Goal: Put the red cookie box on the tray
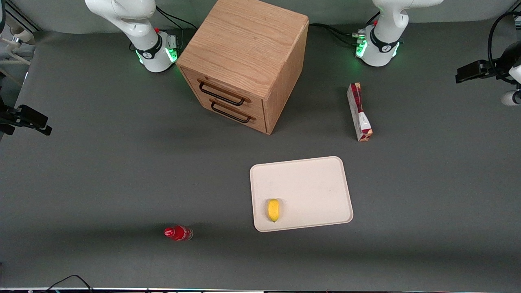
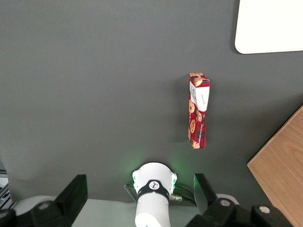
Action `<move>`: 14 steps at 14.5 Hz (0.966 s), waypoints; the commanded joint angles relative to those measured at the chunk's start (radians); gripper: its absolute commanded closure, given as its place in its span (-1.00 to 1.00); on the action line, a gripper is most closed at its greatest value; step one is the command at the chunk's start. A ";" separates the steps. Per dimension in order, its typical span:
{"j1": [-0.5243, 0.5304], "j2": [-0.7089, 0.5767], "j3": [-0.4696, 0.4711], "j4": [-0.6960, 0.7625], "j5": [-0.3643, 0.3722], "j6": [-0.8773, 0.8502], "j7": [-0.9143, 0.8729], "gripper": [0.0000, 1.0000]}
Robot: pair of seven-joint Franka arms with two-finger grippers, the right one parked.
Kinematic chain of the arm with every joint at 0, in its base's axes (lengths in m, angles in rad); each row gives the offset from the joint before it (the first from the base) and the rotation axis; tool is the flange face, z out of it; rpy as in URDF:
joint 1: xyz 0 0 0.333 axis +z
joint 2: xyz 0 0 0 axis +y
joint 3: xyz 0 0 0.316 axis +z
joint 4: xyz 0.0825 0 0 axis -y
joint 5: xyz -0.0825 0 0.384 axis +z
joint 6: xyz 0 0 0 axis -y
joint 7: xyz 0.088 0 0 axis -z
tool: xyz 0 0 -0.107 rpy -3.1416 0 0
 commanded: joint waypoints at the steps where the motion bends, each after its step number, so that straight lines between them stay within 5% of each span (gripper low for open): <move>1: -0.002 -0.041 0.000 -0.042 0.017 0.032 0.016 -1.00; 8: -0.018 0.062 -0.083 -0.077 -0.030 0.135 -0.114 -1.00; 14: -0.016 0.069 -0.203 -0.495 -0.063 0.523 -0.321 -1.00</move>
